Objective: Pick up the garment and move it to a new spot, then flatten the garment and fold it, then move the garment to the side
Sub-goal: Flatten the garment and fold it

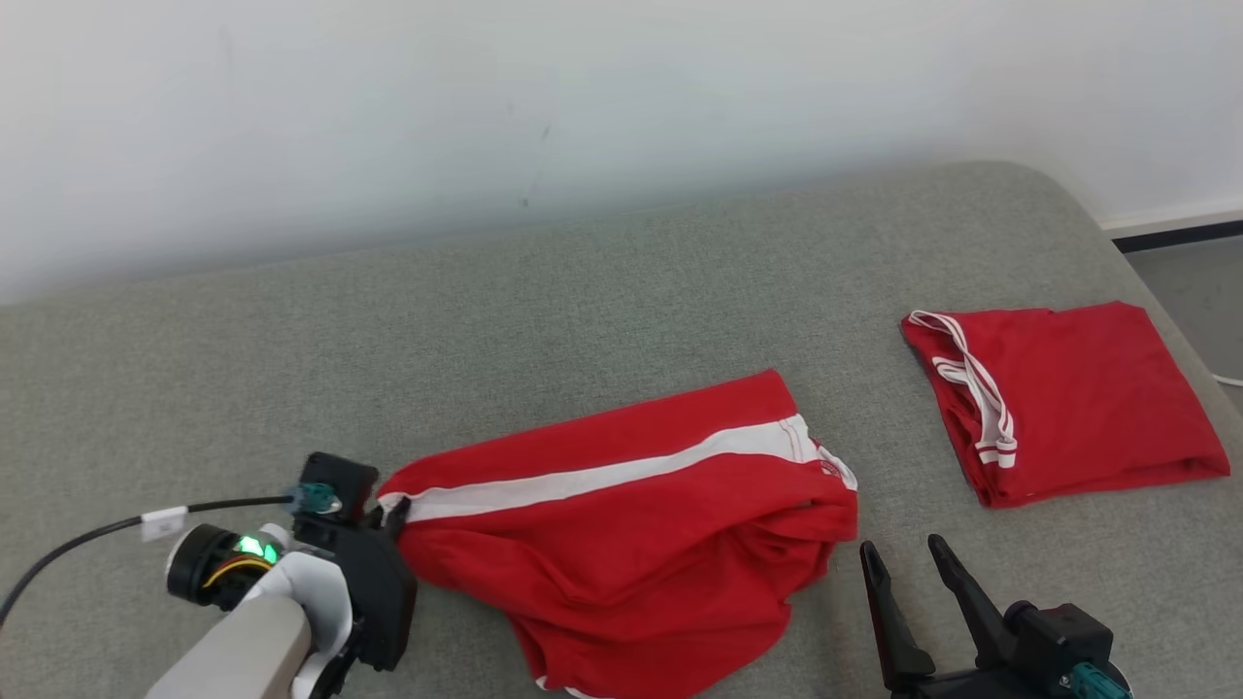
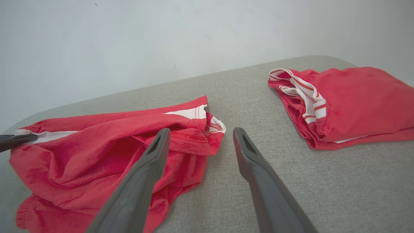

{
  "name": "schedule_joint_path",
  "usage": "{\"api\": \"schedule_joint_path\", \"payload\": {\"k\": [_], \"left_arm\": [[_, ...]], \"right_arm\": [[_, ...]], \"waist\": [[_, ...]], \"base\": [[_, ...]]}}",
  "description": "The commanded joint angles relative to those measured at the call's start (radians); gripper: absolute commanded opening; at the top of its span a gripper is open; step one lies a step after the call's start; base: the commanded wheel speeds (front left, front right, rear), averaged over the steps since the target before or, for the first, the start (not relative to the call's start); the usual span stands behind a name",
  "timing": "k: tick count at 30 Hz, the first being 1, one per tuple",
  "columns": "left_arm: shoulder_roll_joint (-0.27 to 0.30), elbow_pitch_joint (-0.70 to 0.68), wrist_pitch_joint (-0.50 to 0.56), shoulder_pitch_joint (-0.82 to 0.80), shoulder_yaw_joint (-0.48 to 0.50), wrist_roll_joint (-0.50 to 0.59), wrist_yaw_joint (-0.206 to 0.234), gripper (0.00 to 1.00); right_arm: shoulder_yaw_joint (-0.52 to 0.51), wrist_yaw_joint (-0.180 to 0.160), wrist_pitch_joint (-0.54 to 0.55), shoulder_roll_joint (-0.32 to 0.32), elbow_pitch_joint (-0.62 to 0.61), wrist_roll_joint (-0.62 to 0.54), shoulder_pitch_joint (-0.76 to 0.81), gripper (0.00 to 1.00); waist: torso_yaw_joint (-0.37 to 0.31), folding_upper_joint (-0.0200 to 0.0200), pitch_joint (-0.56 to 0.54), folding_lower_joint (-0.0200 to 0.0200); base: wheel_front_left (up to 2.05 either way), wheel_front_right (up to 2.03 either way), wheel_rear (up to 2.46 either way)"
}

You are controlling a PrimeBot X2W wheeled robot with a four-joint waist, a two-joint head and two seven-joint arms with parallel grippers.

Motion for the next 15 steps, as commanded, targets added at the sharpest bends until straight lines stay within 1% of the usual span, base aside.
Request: {"api": "schedule_joint_path", "payload": {"k": [1,3,4,5,6,11,15], "left_arm": [[0.004,0.020,-0.012,-0.009,0.016,-0.020,0.002,0.00],[-0.005,0.035,-0.027,-0.009,0.035,-0.037,0.003,0.00],[-0.011,0.040,-0.035,-0.008,0.045,-0.048,0.006,0.29],[-0.013,0.044,-0.043,-0.006,0.051,-0.054,0.008,0.84],[-0.016,0.048,-0.052,-0.001,0.056,-0.061,0.013,1.00],[-0.066,0.042,-0.117,0.072,0.115,-0.149,0.005,1.00],[-0.085,0.027,-0.160,0.125,0.144,-0.189,0.000,1.00]], "right_arm": [[-0.002,-0.002,-0.003,-0.002,0.003,0.006,-0.012,1.00],[-0.005,-0.002,-0.004,-0.002,0.004,0.005,-0.009,1.00],[-0.007,-0.002,-0.004,-0.003,0.005,0.005,-0.007,1.00],[-0.009,-0.002,-0.004,-0.005,0.006,0.006,-0.005,1.00],[-0.010,-0.002,-0.004,-0.005,0.007,0.007,-0.004,1.00],[-0.019,-0.002,0.000,-0.009,0.011,0.007,0.008,1.00],[-0.025,-0.002,0.001,-0.008,0.005,0.002,0.016,1.00]], "waist": [[-0.008,-0.0001,0.006,0.0000],[-0.011,-0.0001,0.007,0.0000],[-0.012,-0.0001,0.007,0.0000],[-0.012,-0.0001,0.005,0.0000],[-0.013,-0.0001,0.004,0.0000],[-0.007,-0.0001,-0.022,0.0000],[0.002,-0.0001,-0.036,0.0000]], "base": [[0.00,0.00,0.00],[0.00,0.00,0.00],[0.00,0.00,0.00],[0.00,0.00,0.00],[0.00,0.00,0.00],[0.00,0.00,0.00],[0.00,0.00,0.00]]}}
